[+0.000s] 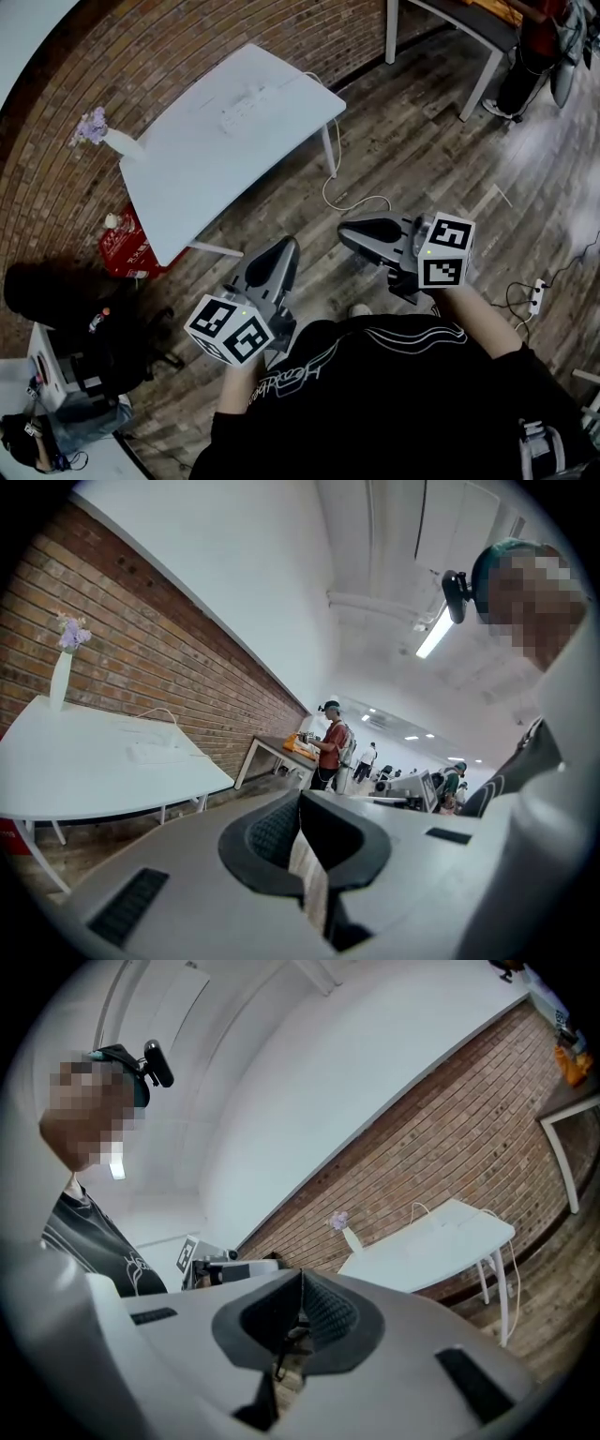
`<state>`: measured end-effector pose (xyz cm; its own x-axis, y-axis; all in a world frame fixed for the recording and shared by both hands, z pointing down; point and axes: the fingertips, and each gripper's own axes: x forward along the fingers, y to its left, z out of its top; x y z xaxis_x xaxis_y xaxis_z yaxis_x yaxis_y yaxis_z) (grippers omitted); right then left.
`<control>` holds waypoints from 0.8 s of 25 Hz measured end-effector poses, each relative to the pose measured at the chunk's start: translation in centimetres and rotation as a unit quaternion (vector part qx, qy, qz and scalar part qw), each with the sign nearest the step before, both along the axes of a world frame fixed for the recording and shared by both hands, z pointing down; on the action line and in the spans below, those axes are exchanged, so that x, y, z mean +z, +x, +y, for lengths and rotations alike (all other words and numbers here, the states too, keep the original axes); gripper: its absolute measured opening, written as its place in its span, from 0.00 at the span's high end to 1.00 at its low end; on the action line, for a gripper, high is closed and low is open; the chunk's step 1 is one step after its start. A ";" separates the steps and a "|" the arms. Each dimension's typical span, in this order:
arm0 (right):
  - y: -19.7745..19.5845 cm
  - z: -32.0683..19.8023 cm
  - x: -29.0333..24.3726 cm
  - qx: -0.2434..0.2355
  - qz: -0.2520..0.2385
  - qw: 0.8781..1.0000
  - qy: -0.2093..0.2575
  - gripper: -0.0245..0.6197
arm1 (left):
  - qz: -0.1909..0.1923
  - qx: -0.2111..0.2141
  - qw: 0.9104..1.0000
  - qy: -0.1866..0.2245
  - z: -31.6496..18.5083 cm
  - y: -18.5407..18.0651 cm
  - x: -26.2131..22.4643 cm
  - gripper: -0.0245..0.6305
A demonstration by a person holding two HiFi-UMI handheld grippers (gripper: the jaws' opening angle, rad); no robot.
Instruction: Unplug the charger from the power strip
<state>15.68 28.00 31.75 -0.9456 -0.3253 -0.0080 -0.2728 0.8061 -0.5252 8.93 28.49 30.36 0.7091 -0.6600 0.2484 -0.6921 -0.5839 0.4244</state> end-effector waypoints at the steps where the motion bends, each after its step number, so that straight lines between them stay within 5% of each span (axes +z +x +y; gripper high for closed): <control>1: 0.1 -0.5 0.0 -0.001 -0.001 1.000 0.002 0.97 | -0.002 -0.004 1.000 0.004 -0.5 -0.1 0.0 0.96; 11: -0.9 -5.2 1.3 0.000 -0.005 1.000 -0.010 0.97 | 0.001 -0.040 0.999 0.012 -6.1 -3.5 0.3 0.96; 20: -2.7 -14.7 1.3 0.029 -0.003 0.999 -0.014 0.97 | 0.004 -0.025 1.000 0.006 -16.3 -5.8 1.5 0.96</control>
